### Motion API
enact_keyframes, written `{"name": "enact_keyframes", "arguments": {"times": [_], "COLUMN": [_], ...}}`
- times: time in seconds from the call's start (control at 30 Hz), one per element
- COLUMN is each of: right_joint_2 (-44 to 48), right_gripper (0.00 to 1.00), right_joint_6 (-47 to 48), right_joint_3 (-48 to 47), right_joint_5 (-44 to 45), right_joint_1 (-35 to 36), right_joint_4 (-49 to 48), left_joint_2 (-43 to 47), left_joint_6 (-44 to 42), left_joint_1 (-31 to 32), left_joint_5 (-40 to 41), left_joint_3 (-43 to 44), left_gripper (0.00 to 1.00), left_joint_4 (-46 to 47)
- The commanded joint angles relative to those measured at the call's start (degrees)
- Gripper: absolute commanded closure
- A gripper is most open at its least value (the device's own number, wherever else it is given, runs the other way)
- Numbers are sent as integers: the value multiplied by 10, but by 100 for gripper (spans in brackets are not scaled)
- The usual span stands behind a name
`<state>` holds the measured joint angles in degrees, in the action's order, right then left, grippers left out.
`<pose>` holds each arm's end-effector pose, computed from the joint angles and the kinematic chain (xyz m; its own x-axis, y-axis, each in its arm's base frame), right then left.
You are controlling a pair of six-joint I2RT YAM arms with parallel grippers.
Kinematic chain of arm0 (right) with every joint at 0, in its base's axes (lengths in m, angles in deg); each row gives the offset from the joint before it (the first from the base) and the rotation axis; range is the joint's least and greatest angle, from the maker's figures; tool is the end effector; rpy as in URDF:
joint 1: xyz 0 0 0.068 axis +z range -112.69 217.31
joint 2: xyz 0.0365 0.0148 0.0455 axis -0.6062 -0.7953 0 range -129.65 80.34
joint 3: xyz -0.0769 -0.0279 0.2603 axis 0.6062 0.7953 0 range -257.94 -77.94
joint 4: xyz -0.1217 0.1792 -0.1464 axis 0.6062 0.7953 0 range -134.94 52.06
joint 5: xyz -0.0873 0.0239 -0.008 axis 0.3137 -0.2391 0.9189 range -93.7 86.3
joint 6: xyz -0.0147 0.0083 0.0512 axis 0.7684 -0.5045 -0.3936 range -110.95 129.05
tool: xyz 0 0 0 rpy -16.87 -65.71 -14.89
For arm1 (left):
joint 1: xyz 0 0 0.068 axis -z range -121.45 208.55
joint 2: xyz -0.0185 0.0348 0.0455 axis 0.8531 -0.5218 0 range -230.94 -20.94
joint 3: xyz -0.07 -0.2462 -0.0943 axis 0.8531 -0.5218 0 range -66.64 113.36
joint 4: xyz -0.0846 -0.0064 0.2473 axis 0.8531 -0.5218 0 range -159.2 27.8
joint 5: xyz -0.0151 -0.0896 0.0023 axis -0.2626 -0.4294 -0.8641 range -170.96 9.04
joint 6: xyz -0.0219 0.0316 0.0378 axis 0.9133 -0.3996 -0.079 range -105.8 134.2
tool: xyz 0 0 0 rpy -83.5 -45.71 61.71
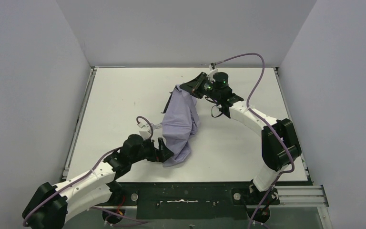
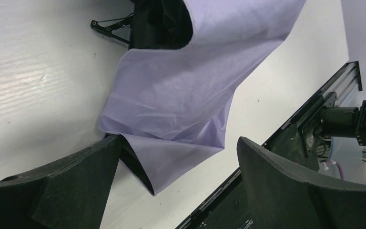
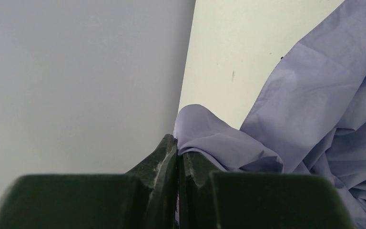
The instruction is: Put away the umbrella
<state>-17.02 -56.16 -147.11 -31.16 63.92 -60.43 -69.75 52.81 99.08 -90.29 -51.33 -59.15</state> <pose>0.3514 0.1943 0.2892 -0.8084 0.4961 -0.3169 -0.1567 0.3376 0.9281 0.1314 -0.1198 0.1716 -0.7674 -0.1541 -0.6224 0.3437 0.7206 -0.6022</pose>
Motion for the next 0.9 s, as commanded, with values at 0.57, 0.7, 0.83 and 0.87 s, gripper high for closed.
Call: {"name": "enact_keyframes", "arguments": {"times": [0.57, 0.7, 0.83, 0.87], "right_joint_2": [16, 19, 21, 21], "right_gripper": [100, 100, 100, 100], "right_joint_6": [19, 21, 23, 24], "right_joint_3": [-25, -24, -23, -23], "right_joint_5": [0, 0, 0, 0], "right_joint_1": [-3, -3, -3, -3], "right_joint_4": [-27, -25, -21, -21], "left_joint_2": [-21, -12, 5, 8], "left_joint_6": [2, -13, -40, -49], "left_joint_1": [-23, -22, -16, -11], "left_joint_5": [-79, -111, -188, -205], "left_joint_3": [14, 28, 32, 36], "left_gripper": [100, 100, 100, 100], "left_joint_4": [61, 61, 80, 74]}}
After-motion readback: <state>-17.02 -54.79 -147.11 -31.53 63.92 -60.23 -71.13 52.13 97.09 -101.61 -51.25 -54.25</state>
